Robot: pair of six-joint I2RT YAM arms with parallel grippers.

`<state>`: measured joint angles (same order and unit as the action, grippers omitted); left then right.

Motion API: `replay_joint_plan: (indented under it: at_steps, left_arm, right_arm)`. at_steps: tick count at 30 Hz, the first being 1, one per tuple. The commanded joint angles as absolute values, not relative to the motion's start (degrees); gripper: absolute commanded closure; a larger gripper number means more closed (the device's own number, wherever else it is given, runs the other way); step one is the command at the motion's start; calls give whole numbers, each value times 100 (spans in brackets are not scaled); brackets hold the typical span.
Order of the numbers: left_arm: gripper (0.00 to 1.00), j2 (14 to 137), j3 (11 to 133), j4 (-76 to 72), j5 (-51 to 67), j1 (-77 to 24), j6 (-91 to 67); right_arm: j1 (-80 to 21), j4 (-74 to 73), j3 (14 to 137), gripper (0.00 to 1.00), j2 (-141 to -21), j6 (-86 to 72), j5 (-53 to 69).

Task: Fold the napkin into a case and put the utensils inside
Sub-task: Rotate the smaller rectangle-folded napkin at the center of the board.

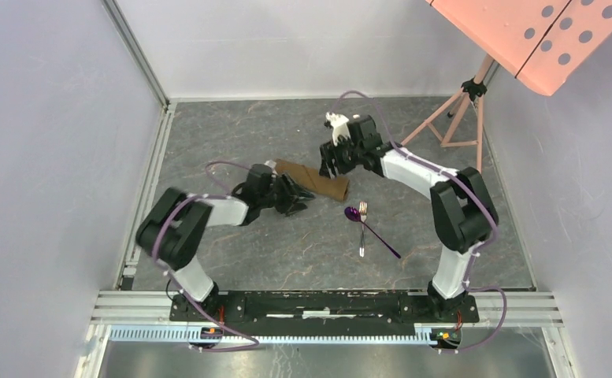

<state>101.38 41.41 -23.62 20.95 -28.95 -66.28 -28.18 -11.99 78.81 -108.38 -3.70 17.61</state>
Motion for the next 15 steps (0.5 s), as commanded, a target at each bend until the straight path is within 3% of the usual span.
replay_joint_plan:
  at_steps: [1, 5, 10, 15]
  left_arm:
    - [43, 8645, 3377, -1538, 1892, -2000, -5985]
    - [41, 8325, 3586, -849, 2248, -1238, -5630]
    - [43, 9088, 4380, -861, 2627, -1088, -5775]
    - [44, 9728, 4687, -1046, 2245, -1088, -5954]
  right_arm:
    - [-3146, -301, 6511, 34, -10033, -1055, 2646]
    - [-3522, 436, 5615, 37, -9652, -1506, 2775]
    - [-3322, 1714, 4728, 47, -9590, -2235, 2682]
    - [-2983, 2174, 4670, 51, -10063, -2427, 2616]
